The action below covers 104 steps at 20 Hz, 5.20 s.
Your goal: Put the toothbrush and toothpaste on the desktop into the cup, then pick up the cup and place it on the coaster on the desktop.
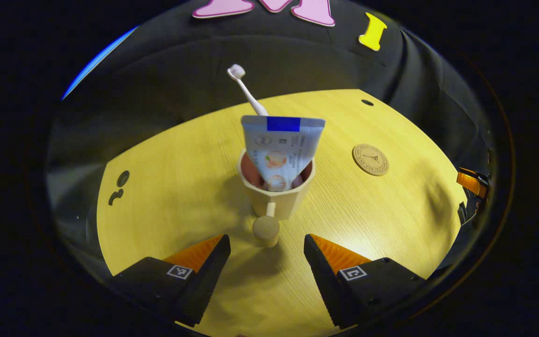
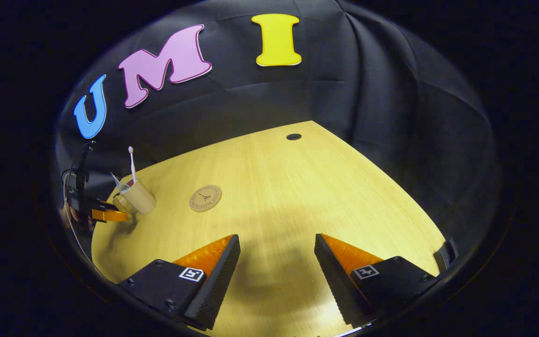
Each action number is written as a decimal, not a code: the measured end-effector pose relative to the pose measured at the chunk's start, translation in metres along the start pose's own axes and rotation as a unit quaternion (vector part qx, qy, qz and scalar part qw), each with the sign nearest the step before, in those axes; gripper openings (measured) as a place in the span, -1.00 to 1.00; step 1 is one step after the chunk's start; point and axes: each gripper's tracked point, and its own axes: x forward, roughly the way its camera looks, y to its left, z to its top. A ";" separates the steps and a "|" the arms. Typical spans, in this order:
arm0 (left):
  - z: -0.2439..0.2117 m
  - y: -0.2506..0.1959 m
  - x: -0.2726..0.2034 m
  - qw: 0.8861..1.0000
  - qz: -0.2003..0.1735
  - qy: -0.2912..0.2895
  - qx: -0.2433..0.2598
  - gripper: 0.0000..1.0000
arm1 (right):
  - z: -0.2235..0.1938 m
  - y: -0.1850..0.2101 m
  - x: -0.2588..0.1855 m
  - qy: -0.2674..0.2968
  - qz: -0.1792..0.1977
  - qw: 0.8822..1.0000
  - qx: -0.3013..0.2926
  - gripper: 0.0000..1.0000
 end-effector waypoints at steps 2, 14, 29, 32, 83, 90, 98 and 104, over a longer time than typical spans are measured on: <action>0.006 0.002 0.007 1.000 0.001 0.013 0.007 0.89 | -0.007 -0.011 -0.011 0.008 -0.009 1.000 0.018 0.96; 0.013 0.007 0.026 0.992 0.015 0.120 0.025 -0.34 | -0.014 -0.029 -0.044 0.014 -0.021 0.992 0.123 0.96; 0.023 -0.018 0.011 0.996 0.030 0.069 -0.053 -0.51 | 0.008 -0.020 -0.042 0.005 0.032 0.995 0.095 0.97; 0.031 -0.024 -0.002 0.997 0.037 0.054 -0.047 -0.41 | 0.009 -0.026 -0.041 0.006 0.041 0.995 0.092 0.97; 0.132 -0.150 -0.086 0.985 0.047 -0.165 -0.025 0.99 | 0.022 -0.016 -0.023 0.024 0.131 0.990 0.034 0.97; 0.059 -0.114 -0.177 0.952 0.075 -0.237 -0.182 1.00 | 0.036 0.015 -0.032 0.013 0.144 0.989 0.017 0.96; -0.034 -0.069 -0.249 0.892 0.125 -0.302 -0.313 0.95 | 0.050 0.062 -0.087 -0.028 0.140 0.990 0.011 0.96; -0.080 -0.066 -0.285 0.869 0.169 -0.330 -0.328 0.94 | 0.048 0.099 -0.125 -0.044 0.150 0.987 -0.031 0.96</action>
